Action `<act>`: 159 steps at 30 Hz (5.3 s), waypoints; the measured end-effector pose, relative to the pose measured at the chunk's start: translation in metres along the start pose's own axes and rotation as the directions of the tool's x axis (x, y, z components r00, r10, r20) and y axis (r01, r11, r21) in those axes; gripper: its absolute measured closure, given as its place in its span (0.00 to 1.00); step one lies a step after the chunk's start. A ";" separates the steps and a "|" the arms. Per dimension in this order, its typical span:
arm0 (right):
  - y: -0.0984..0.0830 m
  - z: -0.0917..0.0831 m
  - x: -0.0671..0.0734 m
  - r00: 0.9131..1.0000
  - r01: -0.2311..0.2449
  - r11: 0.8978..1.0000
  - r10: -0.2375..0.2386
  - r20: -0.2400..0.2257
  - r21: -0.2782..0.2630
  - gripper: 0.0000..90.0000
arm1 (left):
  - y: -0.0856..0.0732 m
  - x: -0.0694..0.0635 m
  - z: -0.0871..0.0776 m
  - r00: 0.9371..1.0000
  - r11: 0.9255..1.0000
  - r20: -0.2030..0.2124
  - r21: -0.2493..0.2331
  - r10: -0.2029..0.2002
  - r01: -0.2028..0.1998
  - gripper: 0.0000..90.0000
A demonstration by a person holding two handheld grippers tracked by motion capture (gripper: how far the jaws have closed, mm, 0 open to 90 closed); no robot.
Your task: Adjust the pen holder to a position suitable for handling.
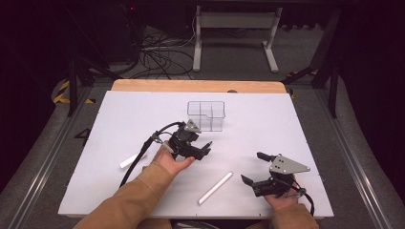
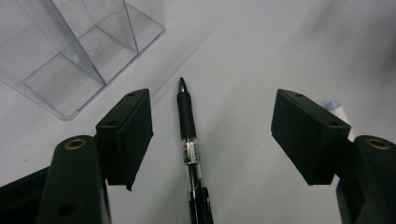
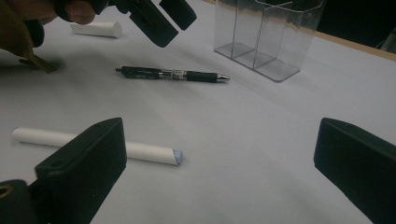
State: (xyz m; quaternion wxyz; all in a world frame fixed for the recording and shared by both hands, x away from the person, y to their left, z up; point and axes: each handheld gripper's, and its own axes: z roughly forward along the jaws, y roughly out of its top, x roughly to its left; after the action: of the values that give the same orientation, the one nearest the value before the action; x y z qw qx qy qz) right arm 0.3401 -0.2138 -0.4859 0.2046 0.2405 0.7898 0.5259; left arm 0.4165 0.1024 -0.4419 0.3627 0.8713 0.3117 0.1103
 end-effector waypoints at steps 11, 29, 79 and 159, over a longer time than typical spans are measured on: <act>0.000 0.000 0.000 1.000 0.003 1.000 -0.003 -0.001 0.003 0.03 | 0.000 0.001 0.007 1.000 0.999 -0.003 0.020 -0.030 0.030 0.37; 0.000 0.000 -0.001 1.000 -0.014 1.000 0.014 -0.012 0.000 0.03 | -0.002 0.011 0.025 0.998 0.992 -0.009 0.116 -0.054 0.055 0.56; -0.001 0.002 -0.001 1.000 -0.011 1.000 0.011 -0.006 0.012 0.04 | 0.009 -0.001 0.033 0.997 0.974 -0.073 0.225 -0.014 0.030 0.89; -0.001 0.002 0.000 1.000 -0.009 1.000 0.009 -0.021 0.016 0.04 | 0.025 0.016 -0.055 0.994 0.897 0.109 -0.439 -0.008 0.055 0.88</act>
State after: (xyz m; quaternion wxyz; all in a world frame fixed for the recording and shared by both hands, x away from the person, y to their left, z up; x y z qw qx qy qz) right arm 0.3415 -0.2124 -0.4875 0.1919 0.2401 0.7951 0.5228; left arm 0.4175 0.1299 -0.3858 0.5684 0.7657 0.2733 0.1265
